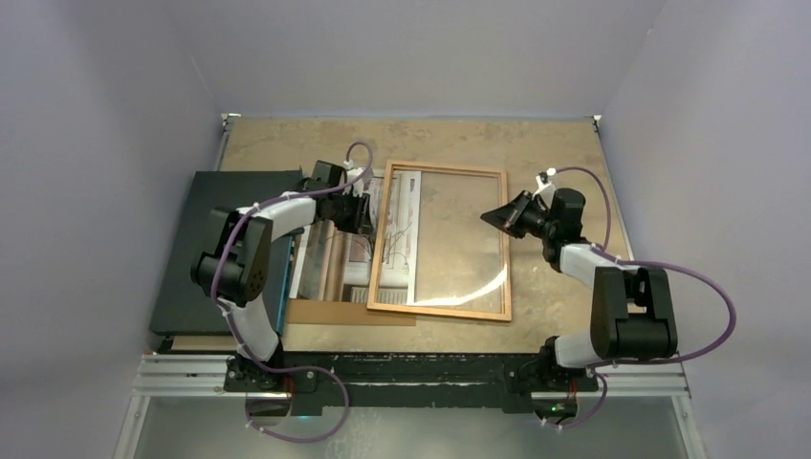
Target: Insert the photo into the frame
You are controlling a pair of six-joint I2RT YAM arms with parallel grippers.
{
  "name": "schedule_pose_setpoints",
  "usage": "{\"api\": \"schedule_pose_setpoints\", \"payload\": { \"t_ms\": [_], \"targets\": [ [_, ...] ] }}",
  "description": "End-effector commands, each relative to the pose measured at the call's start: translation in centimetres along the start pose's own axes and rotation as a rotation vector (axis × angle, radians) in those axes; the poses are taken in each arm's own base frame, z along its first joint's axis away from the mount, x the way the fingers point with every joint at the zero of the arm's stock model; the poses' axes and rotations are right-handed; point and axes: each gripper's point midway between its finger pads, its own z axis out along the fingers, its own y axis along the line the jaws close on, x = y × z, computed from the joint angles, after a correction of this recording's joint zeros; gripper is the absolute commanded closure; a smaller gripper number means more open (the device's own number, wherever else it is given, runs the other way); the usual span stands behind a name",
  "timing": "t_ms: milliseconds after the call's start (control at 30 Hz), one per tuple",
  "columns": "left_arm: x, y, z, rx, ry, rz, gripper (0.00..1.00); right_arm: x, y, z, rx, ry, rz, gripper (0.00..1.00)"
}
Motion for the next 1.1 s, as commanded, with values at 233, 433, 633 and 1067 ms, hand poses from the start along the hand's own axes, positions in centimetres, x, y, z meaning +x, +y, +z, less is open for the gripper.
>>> {"api": "schedule_pose_setpoints", "payload": {
  "t_ms": [233, 433, 633, 1067],
  "targets": [
    [-0.1, -0.5, 1.0, 0.017, 0.001, 0.019, 0.81, -0.6, 3.1, -0.6, -0.143, -0.04, -0.071, 1.0],
    [0.1, -0.6, 1.1, 0.022, 0.007, 0.012, 0.84, -0.7, 4.9, -0.6, -0.216, -0.05, 0.016, 1.0],
    [0.3, -0.8, 0.9, 0.029, 0.013, 0.009, 0.88, 0.4, 8.0, -0.7, -0.289, -0.047, 0.059, 1.0],
    [1.4, -0.9, 0.5, 0.034, 0.031, 0.006, 0.94, -0.4, 10.1, -1.8, -0.289, -0.095, -0.015, 1.0]
  ]
}}
